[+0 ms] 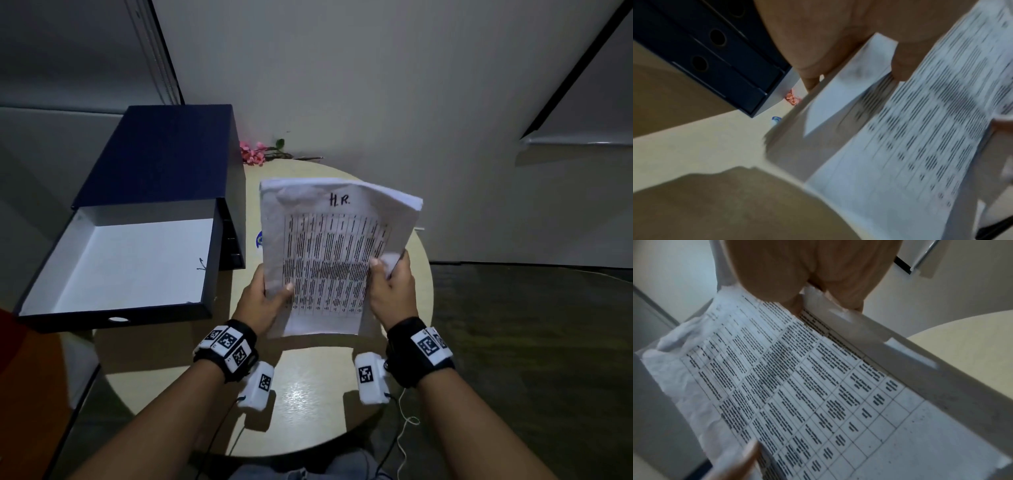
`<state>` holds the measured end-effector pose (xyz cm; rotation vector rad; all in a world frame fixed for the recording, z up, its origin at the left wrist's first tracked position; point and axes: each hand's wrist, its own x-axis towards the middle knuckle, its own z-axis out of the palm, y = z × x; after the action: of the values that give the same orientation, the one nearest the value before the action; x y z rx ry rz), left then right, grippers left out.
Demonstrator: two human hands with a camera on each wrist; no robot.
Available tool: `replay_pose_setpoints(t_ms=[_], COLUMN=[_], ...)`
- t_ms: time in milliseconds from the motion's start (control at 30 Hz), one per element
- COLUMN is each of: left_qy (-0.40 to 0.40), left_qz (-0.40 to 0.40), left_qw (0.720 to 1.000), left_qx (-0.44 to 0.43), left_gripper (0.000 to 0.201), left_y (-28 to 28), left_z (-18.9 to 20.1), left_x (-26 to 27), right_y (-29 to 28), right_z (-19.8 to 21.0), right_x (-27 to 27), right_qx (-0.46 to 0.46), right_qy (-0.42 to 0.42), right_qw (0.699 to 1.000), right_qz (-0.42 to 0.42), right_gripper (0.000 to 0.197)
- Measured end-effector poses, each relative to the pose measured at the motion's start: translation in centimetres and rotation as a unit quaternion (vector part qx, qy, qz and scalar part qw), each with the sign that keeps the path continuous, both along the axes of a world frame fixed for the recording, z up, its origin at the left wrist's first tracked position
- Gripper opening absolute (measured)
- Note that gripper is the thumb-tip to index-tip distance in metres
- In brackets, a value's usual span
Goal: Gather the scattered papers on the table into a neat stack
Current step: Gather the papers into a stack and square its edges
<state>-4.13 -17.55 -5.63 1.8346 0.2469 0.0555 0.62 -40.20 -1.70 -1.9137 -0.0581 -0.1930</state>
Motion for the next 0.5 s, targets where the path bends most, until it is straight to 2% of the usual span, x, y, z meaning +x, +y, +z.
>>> replay_pose_setpoints(t_ms=[167,267,400,500], left_qy=[-0.022,-0.040,-0.034,-0.002], left_qz=[0.027,0.040,0.034,0.031], left_qw=[0.999,0.998,0.998,0.999], left_qx=[-0.002,0.000,0.036,0.040], left_gripper=[0.034,0.031,0.046,0.052], left_y=[-0.4,-0.8,-0.9,-0.6], left_z=[0.0,0.6,0.2,-1.0], left_x=[-0.1,0.2,0.2,0.4], right_y=[0.3,0.5,0.6,0.3], right_z=[1.4,1.5,-0.5,-3.0], right_x=[0.6,0.5,-0.1,-1.3], right_qx=[0.024,0.045,0.052,0.021], right_qy=[-0.004,-0.010,0.013,0.065], right_qw=[0.999,0.998,0.998,0.997], right_qz=[0.027,0.035,0.013,0.038], right_gripper=[0.018,0.025,0.036,0.039])
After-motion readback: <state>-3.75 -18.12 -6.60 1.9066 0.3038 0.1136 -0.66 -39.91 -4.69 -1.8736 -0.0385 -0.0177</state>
